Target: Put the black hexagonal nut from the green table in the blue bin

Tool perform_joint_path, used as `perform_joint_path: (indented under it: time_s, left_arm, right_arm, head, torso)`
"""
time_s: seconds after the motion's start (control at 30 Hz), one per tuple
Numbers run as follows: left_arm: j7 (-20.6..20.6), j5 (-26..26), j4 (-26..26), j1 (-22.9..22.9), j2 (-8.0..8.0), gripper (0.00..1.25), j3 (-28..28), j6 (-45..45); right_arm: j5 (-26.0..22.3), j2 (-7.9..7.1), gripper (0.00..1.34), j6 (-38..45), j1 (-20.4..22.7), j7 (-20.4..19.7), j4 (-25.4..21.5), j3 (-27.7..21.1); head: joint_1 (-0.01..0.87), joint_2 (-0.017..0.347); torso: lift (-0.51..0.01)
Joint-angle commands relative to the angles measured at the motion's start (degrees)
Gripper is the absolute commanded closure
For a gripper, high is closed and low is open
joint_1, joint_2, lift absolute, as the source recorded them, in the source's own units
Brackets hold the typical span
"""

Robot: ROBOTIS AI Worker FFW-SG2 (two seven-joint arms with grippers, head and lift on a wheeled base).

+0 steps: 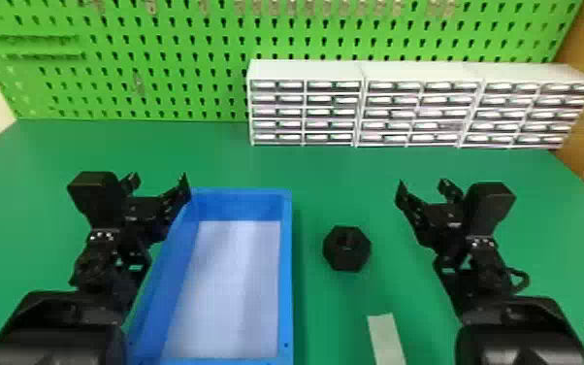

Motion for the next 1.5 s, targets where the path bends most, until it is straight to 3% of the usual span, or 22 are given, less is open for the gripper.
perform_joint_path:
  time_s: [0.0, 0.17, 0.5, 0.8, 1.0, 1.23, 1.47]
  left_arm:
    - [0.0, 0.0, 0.0, 0.01, 0.0, 0.37, 0.01, 0.0]
    - [0.0, 0.0, 0.0, 0.01, 0.0, 0.37, 0.1, 0.0]
    - [0.0, 0.0, -0.18, 0.19, 0.0, 0.37, 0.1, 0.0]
    - [0.0, -0.18, -0.44, 0.45, 0.0, 0.37, 0.45, 0.0]
    - [0.0, -0.26, -0.53, 0.45, 0.0, 0.37, 0.63, 0.0]
    - [0.0, -0.26, -0.53, 0.62, 0.0, 0.37, 0.8, 0.0]
    - [0.0, -0.26, -0.53, 0.8, 0.0, 0.37, 0.98, 0.0]
  right_arm:
    - [-0.04, 0.0, 0.46, 3.07, -0.25, 0.0, -1.61, -0.25]
    - [0.13, -0.35, 0.45, 7.72, -1.21, 0.0, -3.81, -0.34]
    - [1.01, -2.11, 0.44, 28.47, -6.75, 0.36, -9.7, 3.88]
    - [3.21, -3.08, 0.44, 45.87, -14.75, 5.28, -10.05, 9.06]
    - [4.53, -3.25, 0.44, 51.41, -19.14, 7.04, -6.53, 11.52]
    - [6.02, -3.08, 0.44, 55.54, -23.8, 13.63, 1.38, 12.75]
    - [9.27, -2.9, 0.44, 59.67, -26.52, 16.09, 4.54, 14.16]
  head:
    - [0.686, 0.052]
    - [0.686, 0.052]
    - [0.686, 0.052]
    - [0.686, 0.052]
    - [0.686, 0.052]
    - [0.686, 0.052]
    - [0.686, 0.052]
  torso:
    - [-0.097]
    - [-0.097]
    - [-0.097]
    - [-0.097]
    - [-0.097]
    - [-0.097]
    - [-0.097]
